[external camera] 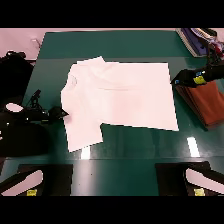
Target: Fold the shirts.
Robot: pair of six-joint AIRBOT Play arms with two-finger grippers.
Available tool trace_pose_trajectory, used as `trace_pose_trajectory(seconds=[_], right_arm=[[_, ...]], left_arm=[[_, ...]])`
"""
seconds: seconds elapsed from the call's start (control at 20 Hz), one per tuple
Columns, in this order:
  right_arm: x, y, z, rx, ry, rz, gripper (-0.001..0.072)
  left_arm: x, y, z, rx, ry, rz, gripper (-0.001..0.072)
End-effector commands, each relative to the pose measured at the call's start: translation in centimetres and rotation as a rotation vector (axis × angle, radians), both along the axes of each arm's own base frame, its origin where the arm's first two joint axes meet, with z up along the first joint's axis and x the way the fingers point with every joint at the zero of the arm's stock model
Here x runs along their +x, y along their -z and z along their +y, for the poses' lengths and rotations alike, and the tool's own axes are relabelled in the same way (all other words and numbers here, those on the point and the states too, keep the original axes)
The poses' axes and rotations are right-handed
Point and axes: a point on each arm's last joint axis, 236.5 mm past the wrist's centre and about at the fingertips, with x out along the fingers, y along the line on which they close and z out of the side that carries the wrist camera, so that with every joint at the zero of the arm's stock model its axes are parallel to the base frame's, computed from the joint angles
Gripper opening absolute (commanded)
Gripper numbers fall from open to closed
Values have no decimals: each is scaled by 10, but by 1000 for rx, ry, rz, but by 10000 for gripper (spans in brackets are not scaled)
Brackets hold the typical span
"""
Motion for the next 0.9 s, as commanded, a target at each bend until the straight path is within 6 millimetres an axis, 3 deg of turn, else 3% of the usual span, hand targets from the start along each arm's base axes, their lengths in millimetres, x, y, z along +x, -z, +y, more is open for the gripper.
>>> trace_pose_trajectory(seconds=[0.0, 0.1, 0.15, 0.25, 0.35, 0.4, 0.45, 0.5, 0.65, 0.7, 0.85], right_arm=[[-2, 0, 1, 1, -4, 5, 381], [-8, 3, -6, -1, -1, 34, 381], [-13, 5, -15, -1, 6, 55, 381], [-29, 19, -41, 13, 69, 125, 381], [-59, 53, -74, 24, 175, 235, 383], [-78, 73, -88, 33, 229, 297, 422], [-100, 95, -99, 56, 292, 361, 543], [-120, 115, -105, 96, 354, 424, 558], [-165, 164, -103, 219, 479, 550, 526], [-169, 173, -95, 267, 499, 553, 478], [-159, 191, -68, 418, 548, 517, 471]], left_arm=[[4, -1, -24, -29, 43, -34, 525], [5, -2, -34, -21, 68, -48, 89], [8, -6, -34, -21, 68, -56, 26], [14, -19, -34, -14, 97, -70, 26], [18, -37, -40, -27, 149, -86, 26], [19, -44, -42, -30, 167, -94, 26], [22, -49, -42, -26, 183, -107, 26], [23, -53, -43, -25, 191, -112, 26], [24, -53, -41, -14, 194, -115, 26], [24, -53, -41, -14, 194, -115, 26], [24, -53, -41, -13, 196, -114, 26]])
